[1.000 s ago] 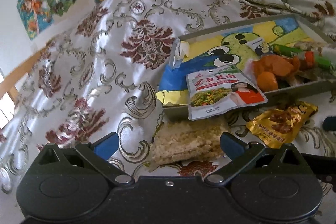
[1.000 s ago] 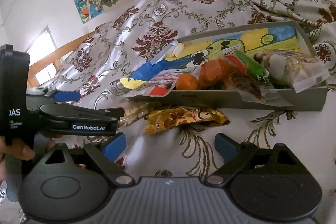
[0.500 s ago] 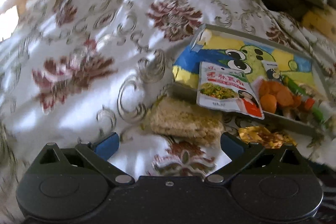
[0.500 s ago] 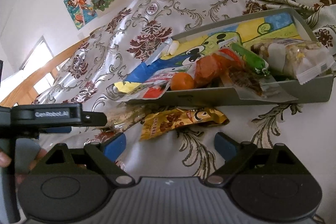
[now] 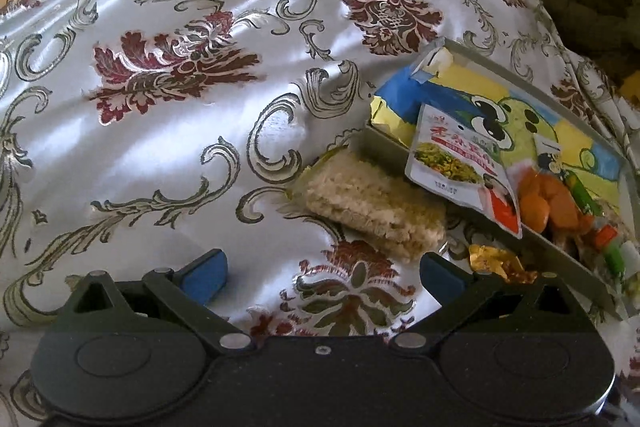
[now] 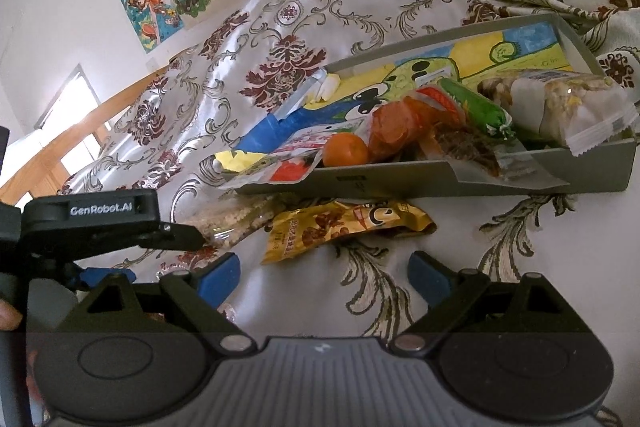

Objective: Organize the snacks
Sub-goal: 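Grasp the rice cake with the left tool while the right tool grasps the gold wrapper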

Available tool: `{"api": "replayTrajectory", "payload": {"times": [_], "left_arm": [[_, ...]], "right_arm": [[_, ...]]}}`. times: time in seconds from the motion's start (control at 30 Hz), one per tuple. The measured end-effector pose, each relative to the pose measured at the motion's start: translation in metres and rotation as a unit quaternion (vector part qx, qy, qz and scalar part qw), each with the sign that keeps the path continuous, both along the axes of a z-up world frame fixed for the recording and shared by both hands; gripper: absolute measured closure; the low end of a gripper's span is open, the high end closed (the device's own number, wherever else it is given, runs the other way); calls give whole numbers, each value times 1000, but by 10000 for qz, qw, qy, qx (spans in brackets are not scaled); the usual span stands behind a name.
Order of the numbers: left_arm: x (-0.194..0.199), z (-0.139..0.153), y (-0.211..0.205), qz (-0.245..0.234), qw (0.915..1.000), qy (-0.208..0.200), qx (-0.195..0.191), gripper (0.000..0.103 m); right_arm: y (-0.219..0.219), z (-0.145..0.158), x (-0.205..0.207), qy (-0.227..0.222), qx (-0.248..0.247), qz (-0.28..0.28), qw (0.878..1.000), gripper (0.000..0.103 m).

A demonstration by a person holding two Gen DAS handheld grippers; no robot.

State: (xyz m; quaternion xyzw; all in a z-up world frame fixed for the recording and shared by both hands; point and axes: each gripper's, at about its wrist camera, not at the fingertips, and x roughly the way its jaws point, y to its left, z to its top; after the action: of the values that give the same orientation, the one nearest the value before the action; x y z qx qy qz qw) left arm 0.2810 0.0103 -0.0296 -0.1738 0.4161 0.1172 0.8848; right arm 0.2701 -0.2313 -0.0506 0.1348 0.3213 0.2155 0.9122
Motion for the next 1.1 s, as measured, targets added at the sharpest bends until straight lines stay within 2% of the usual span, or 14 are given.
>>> {"api": "replayTrajectory", "payload": {"times": [0.17, 0.37, 0.5, 0.63, 0.73, 0.83, 0.93, 1.1], "left_arm": [[5, -1, 1, 130, 9998, -61, -101, 1], [10, -1, 0, 67, 9992, -211, -336, 1], [12, -1, 3, 20, 9962, -481, -725, 2], [19, -2, 7, -81, 9905, -658, -1203, 12], [24, -6, 11, 7, 9837, -666, -1672, 20], [27, -14, 17, 226, 9777, -703, -1967, 22], [28, -24, 19, 374, 9738, -791, -2100, 23], [30, -34, 16, 456, 9727, -988, -2049, 21]], "right_arm": [[2, -1, 1, 18, 10, 7, 10000, 8], [3, -1, 4, 52, 132, 74, 9999, 8], [2, -2, 7, 101, 273, 93, 9995, 9], [6, -2, 10, 96, 263, 111, 9995, 11], [10, -4, 14, 110, 392, 163, 9990, 14], [9, -6, 18, 151, 640, 121, 9978, 16], [5, -10, 21, 211, 932, -36, 9954, 20], [-4, -16, 26, 288, 1244, -403, 9910, 40]]}}
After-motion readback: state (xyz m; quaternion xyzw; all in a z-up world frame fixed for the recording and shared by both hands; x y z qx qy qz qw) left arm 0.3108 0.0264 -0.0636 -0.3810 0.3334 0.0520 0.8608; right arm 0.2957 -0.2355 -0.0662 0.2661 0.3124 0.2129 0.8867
